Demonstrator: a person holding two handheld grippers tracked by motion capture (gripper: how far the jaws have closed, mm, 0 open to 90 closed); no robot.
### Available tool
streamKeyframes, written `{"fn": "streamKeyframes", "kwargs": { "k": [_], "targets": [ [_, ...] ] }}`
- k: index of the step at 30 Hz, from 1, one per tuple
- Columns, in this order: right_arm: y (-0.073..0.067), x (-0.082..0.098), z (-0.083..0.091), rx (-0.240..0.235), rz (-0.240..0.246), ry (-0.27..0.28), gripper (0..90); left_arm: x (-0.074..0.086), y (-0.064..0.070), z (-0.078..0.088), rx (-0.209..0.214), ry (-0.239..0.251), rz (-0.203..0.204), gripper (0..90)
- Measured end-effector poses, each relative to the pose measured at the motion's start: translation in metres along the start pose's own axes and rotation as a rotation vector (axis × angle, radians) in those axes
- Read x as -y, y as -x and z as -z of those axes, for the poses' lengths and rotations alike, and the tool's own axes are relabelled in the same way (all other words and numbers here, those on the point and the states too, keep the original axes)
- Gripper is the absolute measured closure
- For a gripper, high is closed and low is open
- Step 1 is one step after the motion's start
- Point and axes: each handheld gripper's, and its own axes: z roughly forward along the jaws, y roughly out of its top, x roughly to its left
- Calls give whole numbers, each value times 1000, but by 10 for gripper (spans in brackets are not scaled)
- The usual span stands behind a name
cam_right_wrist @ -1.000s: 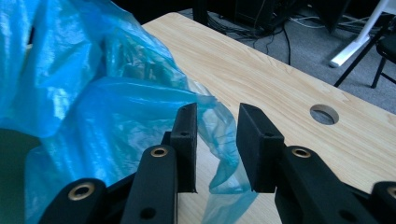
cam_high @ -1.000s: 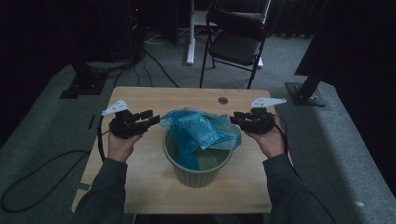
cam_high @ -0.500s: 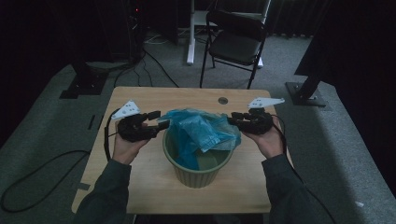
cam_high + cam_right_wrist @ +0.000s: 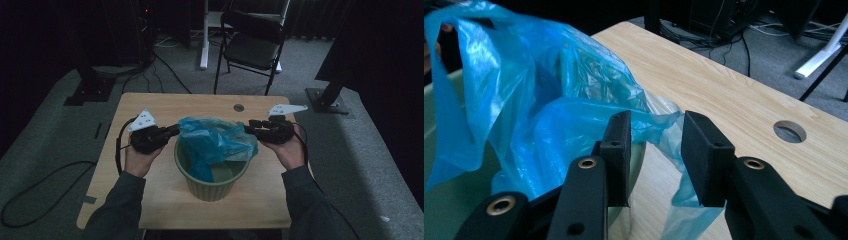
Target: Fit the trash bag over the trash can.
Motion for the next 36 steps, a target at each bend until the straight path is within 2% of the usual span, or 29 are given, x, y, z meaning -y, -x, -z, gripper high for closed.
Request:
{"fn": "streamKeyframes", "kwargs": {
  "k": [4,9,14,19,25,26,28,29,30,36],
  "targets": [
    [-3,-2,0,-27,-7,16,630,2,-1,0,4,-3,1,879],
    [-7,-2,-4,-41,5,3,612,3,-1,1,3,-3,-1,879],
    [-11,-6,4,-50,8,37,597,3,0,0,6,-6,-2,879],
    [-17,-5,2,-66,29,2,565,5,-1,-1,8,-7,9,878],
    [-20,-1,-7,-74,50,-41,578,6,-1,0,9,-8,8,878],
    [-21,1,-9,-73,59,-59,642,6,-1,0,9,-8,9,878],
    [-21,2,-10,-73,60,-66,674,8,-3,3,11,0,20,878],
    [-21,3,-11,-72,62,-76,763,9,-4,5,12,1,24,878],
    [-20,4,-11,-70,63,-83,799,10,-4,6,11,1,27,878],
    [-19,8,-10,-57,64,-102,900,19,-9,11,-1,-17,35,879]
  ]
}}
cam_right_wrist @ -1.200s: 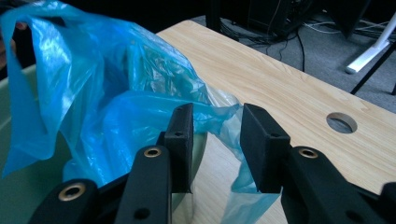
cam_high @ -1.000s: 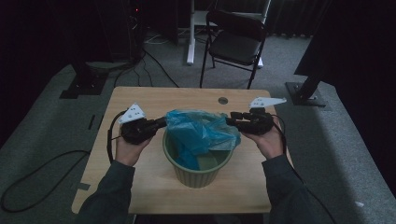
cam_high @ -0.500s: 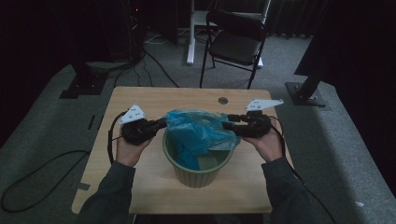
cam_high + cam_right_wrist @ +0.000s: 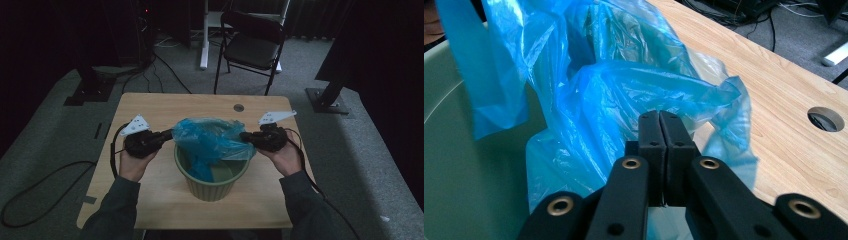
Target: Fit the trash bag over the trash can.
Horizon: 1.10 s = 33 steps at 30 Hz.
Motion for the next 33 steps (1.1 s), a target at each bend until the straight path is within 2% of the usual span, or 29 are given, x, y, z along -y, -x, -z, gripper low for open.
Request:
{"fn": "streamKeyframes", "kwargs": {
  "k": [5,13,21,22,23,29,31,33],
  "targets": [
    [0,2,4,8,1,5,900,11,-6,10,-20,-20,11,885],
    [-1,5,8,13,-3,7,900,20,-16,16,-43,-35,35,896],
    [0,8,14,18,-9,11,900,36,-39,15,-90,-58,114,900],
    [0,8,14,18,-9,11,900,36,-39,15,-90,-58,114,900],
    [1,10,15,20,-13,12,900,40,-45,14,-98,-64,137,900],
    [3,11,17,23,-19,16,900,46,-54,14,-116,-72,183,899],
    [3,11,17,23,-20,16,900,46,-53,13,-120,-82,174,863],
    [3,11,18,23,-19,18,900,45,-50,15,-101,-70,167,754]
  ]
}}
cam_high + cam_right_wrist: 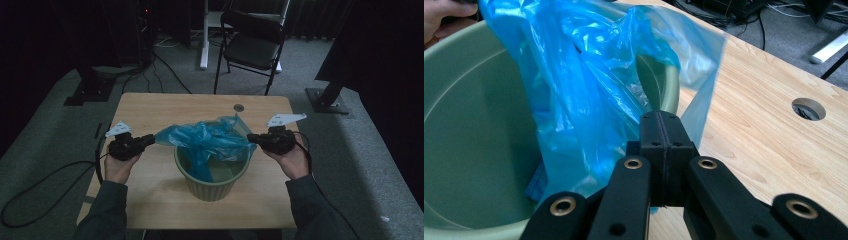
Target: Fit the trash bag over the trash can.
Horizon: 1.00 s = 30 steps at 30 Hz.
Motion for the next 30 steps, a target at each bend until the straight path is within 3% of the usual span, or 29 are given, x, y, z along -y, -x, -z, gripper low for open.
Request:
{"fn": "streamKeyframes", "kwargs": {
  "k": [8,10,15,19,26,30],
  "targets": [
    [-5,-6,0,-10,11,15,900,-10,10,14,53,52,-32,560],
    [-5,-7,-1,-10,14,17,900,-11,12,17,61,54,-47,532],
    [-6,-6,-3,-12,14,11,900,-11,13,20,91,64,-41,452],
    [-6,-5,-5,-12,16,7,900,-10,15,24,88,69,-52,399],
    [-7,-4,-5,-15,12,8,900,-9,14,34,86,93,-37,380],
    [-7,-4,-5,-18,14,6,900,-12,23,44,87,127,-58,381]
  ]
}}
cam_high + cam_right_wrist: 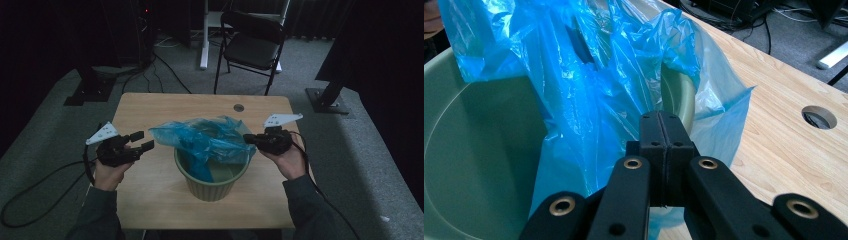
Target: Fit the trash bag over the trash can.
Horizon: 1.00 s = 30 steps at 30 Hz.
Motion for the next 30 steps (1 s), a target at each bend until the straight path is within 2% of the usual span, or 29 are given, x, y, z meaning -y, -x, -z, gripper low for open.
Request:
{"fn": "streamKeyframes", "kwargs": {
  "k": [5,11,19,25,29,30],
  "targets": [
    [-1,0,-2,-4,2,-5,900,-11,13,1,-1,19,-38,380],
    [-1,1,-3,-7,4,-5,899,-24,25,-1,17,47,-63,375],
    [-2,2,-4,-11,2,-8,899,-36,48,-21,67,21,-118,368],
    [-2,2,-4,-14,3,-11,899,-39,58,-30,87,31,-134,361],
    [-2,2,-4,-13,3,-11,899,-39,59,-33,80,25,-136,371],
    [-2,2,-4,-12,1,-9,899,-38,59,-35,57,9,-144,371]
  ]
}}
